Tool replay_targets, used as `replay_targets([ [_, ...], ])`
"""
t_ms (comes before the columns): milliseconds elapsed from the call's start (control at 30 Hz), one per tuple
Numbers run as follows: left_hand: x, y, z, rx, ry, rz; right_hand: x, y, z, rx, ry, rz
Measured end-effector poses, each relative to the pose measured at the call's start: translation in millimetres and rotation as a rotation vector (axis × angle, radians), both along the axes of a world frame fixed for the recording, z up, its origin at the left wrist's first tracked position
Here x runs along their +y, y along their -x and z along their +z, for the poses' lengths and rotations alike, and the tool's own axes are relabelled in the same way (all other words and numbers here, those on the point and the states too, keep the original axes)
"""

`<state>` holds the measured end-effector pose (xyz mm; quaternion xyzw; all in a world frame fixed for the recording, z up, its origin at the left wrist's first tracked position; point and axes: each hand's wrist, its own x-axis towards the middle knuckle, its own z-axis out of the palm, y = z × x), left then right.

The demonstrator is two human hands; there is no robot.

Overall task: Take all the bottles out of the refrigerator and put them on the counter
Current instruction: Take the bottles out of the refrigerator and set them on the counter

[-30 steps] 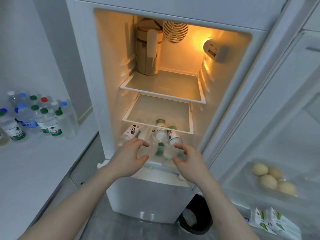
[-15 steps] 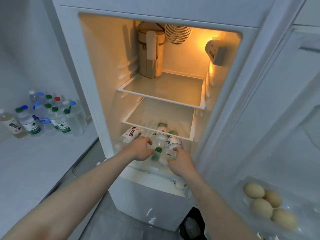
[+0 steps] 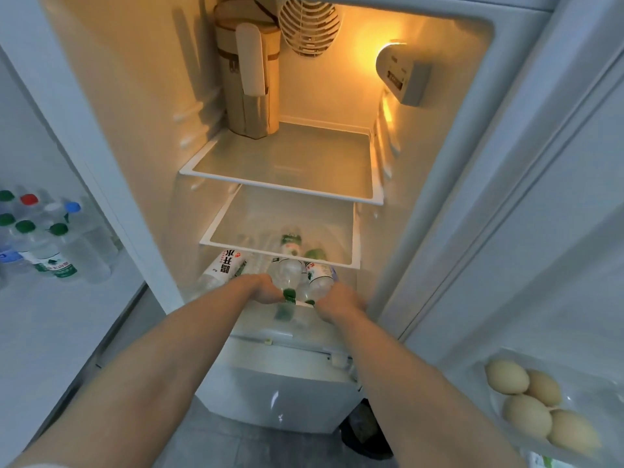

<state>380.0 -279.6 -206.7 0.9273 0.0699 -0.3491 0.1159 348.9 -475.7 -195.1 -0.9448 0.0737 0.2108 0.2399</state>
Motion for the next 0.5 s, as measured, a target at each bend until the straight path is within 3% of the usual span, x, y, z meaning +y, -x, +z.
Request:
replay_targets([
  [267,-7.3,-23.8,4.3,0.149,-0.047,-0.147,12.6,-36.7,-12.2,0.258,0.015,0.063],
  [500,0.1,-31.3,10.7,0.158,0.134,-0.1,7.7,-49.9,-24.6,0.239,-0.001,-0.088],
])
